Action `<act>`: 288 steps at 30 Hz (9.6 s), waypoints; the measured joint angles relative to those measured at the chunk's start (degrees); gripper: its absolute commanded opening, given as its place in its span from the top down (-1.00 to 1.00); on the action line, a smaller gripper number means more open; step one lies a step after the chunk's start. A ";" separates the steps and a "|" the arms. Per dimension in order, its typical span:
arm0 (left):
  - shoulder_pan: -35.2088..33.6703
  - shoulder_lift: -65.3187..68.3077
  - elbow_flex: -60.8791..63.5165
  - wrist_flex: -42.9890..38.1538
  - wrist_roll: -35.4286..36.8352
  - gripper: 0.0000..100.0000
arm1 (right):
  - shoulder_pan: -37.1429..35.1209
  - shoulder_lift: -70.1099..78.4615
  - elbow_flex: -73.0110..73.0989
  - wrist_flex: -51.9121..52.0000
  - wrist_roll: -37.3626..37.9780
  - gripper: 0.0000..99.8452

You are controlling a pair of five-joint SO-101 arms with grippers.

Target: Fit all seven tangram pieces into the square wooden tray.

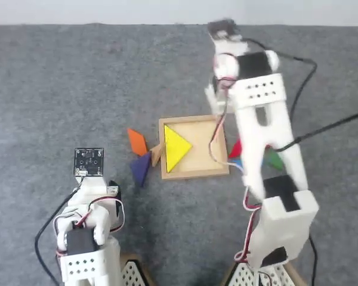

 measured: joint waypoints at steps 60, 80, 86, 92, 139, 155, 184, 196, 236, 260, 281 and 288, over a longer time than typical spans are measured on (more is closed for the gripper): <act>0.00 0.00 0.00 0.00 0.00 0.81 | 9.49 18.73 15.03 -19.96 82.64 0.09; 0.00 0.00 0.00 0.00 0.00 0.81 | 8.26 23.21 13.19 -20.75 88.00 0.19; 0.00 0.00 0.00 0.00 0.00 0.81 | 8.97 23.38 12.75 -21.10 88.00 0.19; 0.00 0.00 0.00 0.00 0.00 0.81 | 9.23 23.38 12.75 -21.10 88.00 0.36; 0.00 0.00 0.00 0.00 0.00 0.81 | 14.51 27.69 -5.10 -9.41 62.24 0.33; 0.00 0.00 0.00 0.00 0.00 0.81 | 14.42 29.80 -0.44 -19.78 66.46 0.61; 0.00 0.00 0.00 0.00 0.00 0.81 | 14.33 32.62 -21.71 -6.42 49.76 0.78; 0.00 0.00 0.00 0.00 0.00 0.81 | 12.22 32.62 -24.44 2.37 49.49 0.78; 0.00 0.00 0.00 0.00 0.00 0.81 | 9.76 45.71 -27.25 -7.91 62.24 0.48; 0.00 0.00 0.00 0.00 0.00 0.81 | 12.84 46.42 -40.18 2.46 56.18 0.49; 0.00 0.00 0.00 0.00 0.00 0.81 | 12.22 47.30 -38.51 2.64 55.56 0.37; 0.00 0.00 0.00 0.00 0.00 0.81 | 15.03 52.40 -43.34 2.64 55.65 0.37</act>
